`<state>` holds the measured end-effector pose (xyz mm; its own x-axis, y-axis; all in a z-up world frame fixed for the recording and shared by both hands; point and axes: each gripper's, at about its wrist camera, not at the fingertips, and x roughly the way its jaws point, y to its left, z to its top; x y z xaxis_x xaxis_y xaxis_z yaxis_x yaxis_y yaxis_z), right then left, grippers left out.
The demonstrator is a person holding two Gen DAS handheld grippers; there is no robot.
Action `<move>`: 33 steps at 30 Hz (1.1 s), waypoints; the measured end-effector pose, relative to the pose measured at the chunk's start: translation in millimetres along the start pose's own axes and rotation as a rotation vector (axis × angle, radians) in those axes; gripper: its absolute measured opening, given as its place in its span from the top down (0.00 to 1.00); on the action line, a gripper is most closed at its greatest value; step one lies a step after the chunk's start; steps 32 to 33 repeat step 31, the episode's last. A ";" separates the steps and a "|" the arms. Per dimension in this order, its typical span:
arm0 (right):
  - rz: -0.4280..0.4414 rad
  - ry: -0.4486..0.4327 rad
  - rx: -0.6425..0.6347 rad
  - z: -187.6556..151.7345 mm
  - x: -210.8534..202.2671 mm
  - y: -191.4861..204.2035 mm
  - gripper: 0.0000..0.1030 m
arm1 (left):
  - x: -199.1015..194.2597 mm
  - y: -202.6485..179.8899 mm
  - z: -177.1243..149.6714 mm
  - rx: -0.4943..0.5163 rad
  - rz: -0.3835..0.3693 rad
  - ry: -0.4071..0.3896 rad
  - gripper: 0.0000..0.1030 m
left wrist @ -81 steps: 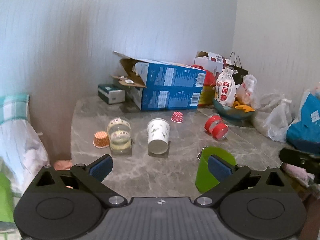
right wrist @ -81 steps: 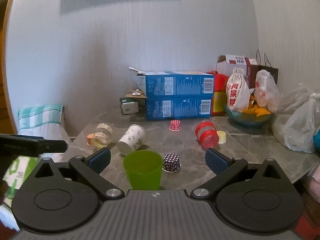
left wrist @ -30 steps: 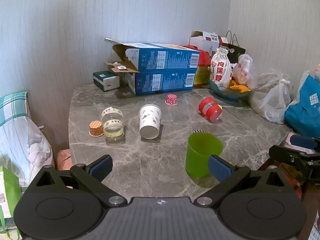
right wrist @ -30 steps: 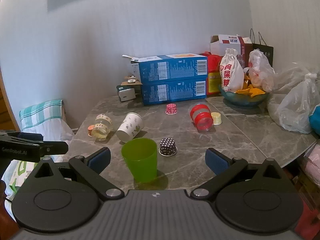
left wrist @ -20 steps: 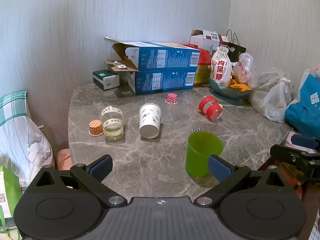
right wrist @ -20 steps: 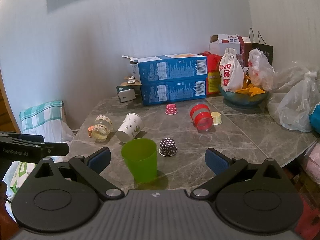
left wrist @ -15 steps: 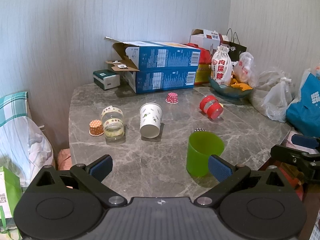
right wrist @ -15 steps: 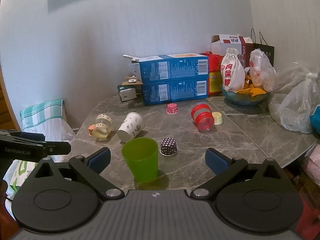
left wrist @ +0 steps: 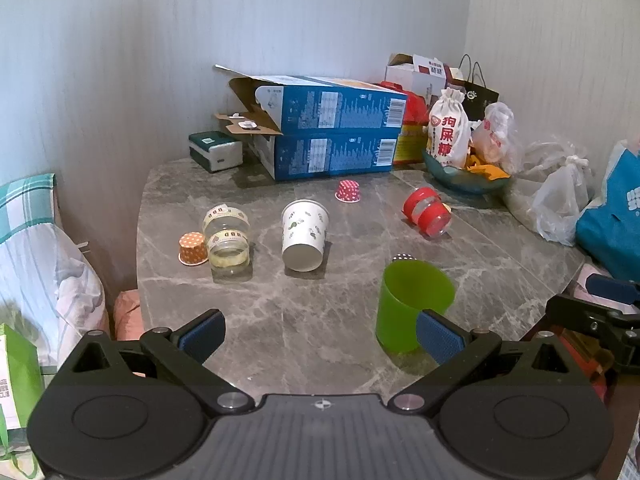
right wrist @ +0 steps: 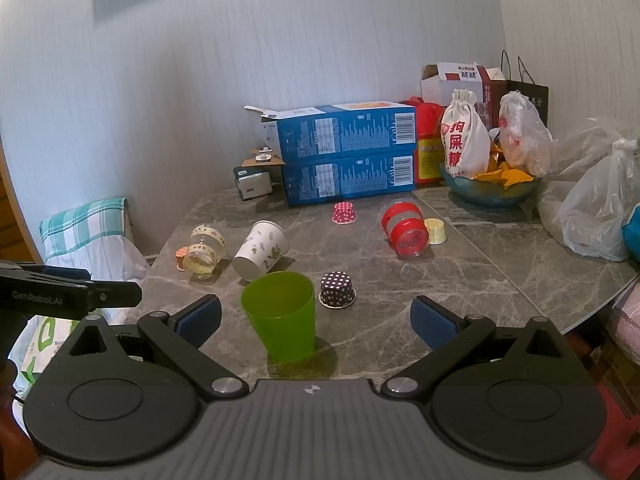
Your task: Flip cup upright
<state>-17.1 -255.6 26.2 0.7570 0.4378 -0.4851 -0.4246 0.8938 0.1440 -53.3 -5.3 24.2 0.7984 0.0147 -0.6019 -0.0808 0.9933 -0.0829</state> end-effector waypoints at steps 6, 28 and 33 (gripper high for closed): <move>0.000 0.000 0.001 -0.5 0.6 -0.5 0.01 | 1.1 -1.9 0.7 0.010 -0.003 0.001 0.01; 0.003 0.009 0.002 -1.6 1.6 -1.0 0.01 | 0.9 -13.1 0.4 0.071 -0.010 -0.021 0.01; 0.012 0.013 0.002 -2.6 3.5 -0.2 0.01 | 1.6 -13.7 0.4 0.075 -0.011 -0.016 0.01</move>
